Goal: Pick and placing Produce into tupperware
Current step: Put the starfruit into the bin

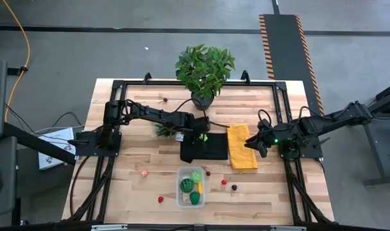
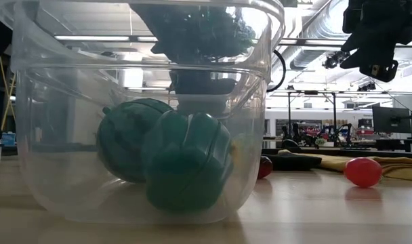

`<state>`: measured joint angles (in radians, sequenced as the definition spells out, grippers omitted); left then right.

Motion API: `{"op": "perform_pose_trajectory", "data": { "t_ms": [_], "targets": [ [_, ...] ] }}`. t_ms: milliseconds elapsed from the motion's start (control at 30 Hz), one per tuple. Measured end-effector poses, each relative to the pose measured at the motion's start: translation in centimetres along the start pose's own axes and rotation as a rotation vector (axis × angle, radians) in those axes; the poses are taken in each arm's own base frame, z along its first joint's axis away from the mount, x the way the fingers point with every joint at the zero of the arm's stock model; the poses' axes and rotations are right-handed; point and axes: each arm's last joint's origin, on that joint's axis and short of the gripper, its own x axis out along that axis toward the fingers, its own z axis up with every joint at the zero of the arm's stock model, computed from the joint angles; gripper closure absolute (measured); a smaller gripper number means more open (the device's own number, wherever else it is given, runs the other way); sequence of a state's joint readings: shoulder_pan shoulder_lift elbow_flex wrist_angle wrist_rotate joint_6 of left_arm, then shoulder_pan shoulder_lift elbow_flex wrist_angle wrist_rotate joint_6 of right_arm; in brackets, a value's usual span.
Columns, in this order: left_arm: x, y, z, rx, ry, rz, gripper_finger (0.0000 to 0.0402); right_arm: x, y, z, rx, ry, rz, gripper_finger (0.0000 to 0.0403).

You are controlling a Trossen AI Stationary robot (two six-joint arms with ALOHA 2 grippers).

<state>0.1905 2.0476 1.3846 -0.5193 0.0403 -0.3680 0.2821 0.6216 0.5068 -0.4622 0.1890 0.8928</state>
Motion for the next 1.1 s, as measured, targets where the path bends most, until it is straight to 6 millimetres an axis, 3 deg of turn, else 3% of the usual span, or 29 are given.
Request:
{"op": "perform_pose_trajectory", "data": {
  "t_ms": [200,933,1100],
  "targets": [
    [0.0,0.0,0.0,0.0,0.0,0.0,0.019,0.0,0.0,0.0,0.0,0.001,-0.002,0.0269],
    [-0.1,-0.2,-0.1,-0.011,0.032,-0.065,0.019,0.0,0.0,0.0,-0.004,0.003,-0.004,0.0269],
    [-1.1,-0.7,0.8,0.006,0.034,-0.085,0.0192,0.0,0.0,0.0,-0.005,0.004,-0.004,0.0269]
  ]
}}
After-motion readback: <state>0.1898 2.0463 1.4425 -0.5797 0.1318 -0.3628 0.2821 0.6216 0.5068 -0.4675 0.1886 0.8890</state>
